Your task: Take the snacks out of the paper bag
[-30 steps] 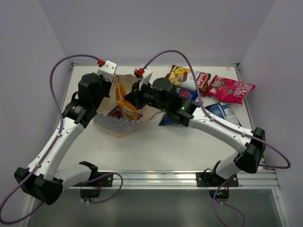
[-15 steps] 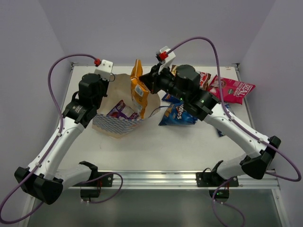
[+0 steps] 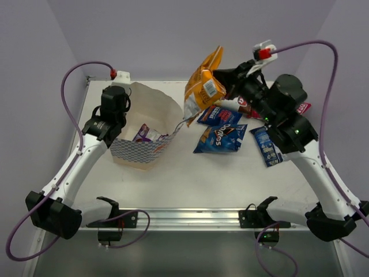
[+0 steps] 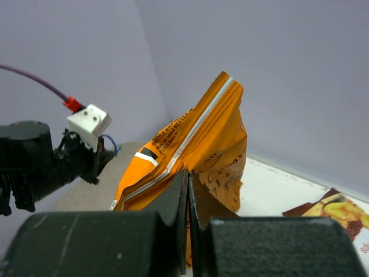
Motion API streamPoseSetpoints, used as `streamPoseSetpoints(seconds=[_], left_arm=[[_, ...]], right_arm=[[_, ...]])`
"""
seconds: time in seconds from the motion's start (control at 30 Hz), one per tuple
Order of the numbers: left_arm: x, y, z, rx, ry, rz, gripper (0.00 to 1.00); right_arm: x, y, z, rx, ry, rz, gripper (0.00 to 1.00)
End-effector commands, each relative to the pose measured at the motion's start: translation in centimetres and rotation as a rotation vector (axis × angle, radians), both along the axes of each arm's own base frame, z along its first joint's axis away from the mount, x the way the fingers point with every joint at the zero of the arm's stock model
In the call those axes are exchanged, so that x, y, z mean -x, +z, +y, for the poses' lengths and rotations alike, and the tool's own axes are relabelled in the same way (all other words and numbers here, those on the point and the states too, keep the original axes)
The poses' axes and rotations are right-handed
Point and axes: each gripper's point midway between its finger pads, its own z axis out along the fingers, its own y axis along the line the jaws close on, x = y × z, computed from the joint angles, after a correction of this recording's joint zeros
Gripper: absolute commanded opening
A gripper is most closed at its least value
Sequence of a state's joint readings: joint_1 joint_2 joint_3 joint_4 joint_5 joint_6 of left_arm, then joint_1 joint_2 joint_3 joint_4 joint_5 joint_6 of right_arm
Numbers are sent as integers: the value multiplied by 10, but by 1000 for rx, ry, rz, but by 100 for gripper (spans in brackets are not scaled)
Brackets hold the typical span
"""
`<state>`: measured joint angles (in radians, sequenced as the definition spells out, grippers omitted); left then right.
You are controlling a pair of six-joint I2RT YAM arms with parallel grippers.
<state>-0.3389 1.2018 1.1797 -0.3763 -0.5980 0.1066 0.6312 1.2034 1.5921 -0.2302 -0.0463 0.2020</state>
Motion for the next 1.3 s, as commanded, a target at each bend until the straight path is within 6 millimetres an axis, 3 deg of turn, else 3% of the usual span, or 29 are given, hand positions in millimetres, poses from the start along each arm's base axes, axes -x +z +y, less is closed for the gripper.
streamPoseSetpoints(seconds=[0.0, 0.13, 0.23, 0.33, 0.47, 0.5, 0.57, 0.6, 0.67, 0.7, 0.73, 0.83, 0.87, 0.93, 1.0, 1.07, 1.1, 1.17, 1.2, 1.23, 1.27], left_arm=[[-4, 7, 12, 20, 76, -40, 0], [-6, -1, 17, 21, 106, -24, 0], [-7, -5, 24, 31, 135, -17, 0], [-7, 0, 30, 49, 160, -32, 0], [-5, 19, 43, 62, 202, -62, 0], [-4, 22, 45, 61, 207, -64, 0], [-2, 32, 51, 94, 235, -101, 0], [0, 37, 54, 98, 244, -111, 0], [3, 41, 57, 101, 248, -123, 0], [5, 45, 59, 103, 252, -133, 0], [5, 46, 58, 107, 243, -135, 0], [5, 45, 55, 113, 218, -139, 0], [5, 45, 54, 113, 209, -141, 0], [4, 44, 50, 125, 182, -144, 0], [4, 45, 49, 104, 156, -147, 0], [4, 46, 46, 99, 125, -148, 0], [4, 46, 45, 98, 116, -146, 0], [4, 47, 40, 98, 79, -145, 0], [4, 49, 38, 104, 65, -155, 0], [3, 47, 33, 108, 40, -150, 0], [3, 48, 32, 110, 30, -154, 0]], right_arm=[[20, 34, -39, -89, -67, -86, 0], [31, 30, -63, -104, -119, -97, 0], [36, 16, -73, -104, -148, -79, 0], [30, -13, -74, -78, -171, -20, 0], [12, -73, -55, -29, -137, 100, 0], [7, -78, -49, -51, -125, 117, 0], [1, -106, -24, -34, -32, 175, 0], [-3, -108, -15, -69, -2, 182, 0], [-14, -130, 7, -67, 62, 229, 0], [-21, -129, 15, -90, 76, 225, 0], [-35, -149, 27, -79, 80, 269, 0], [-63, -165, 44, -125, 70, 308, 0], [-83, -187, 54, -115, 51, 353, 0], [-102, -202, 66, -128, 42, 388, 0], [-128, -231, 83, -110, 32, 443, 0], [-145, -247, 86, -120, 1, 483, 0], [-156, -271, 86, -104, -36, 519, 0], [-172, -278, 84, -94, -74, 535, 0], [-179, -305, 82, -60, -115, 597, 0], [-193, -295, 78, -73, -141, 591, 0], [-199, -301, 76, -66, -165, 611, 0]])
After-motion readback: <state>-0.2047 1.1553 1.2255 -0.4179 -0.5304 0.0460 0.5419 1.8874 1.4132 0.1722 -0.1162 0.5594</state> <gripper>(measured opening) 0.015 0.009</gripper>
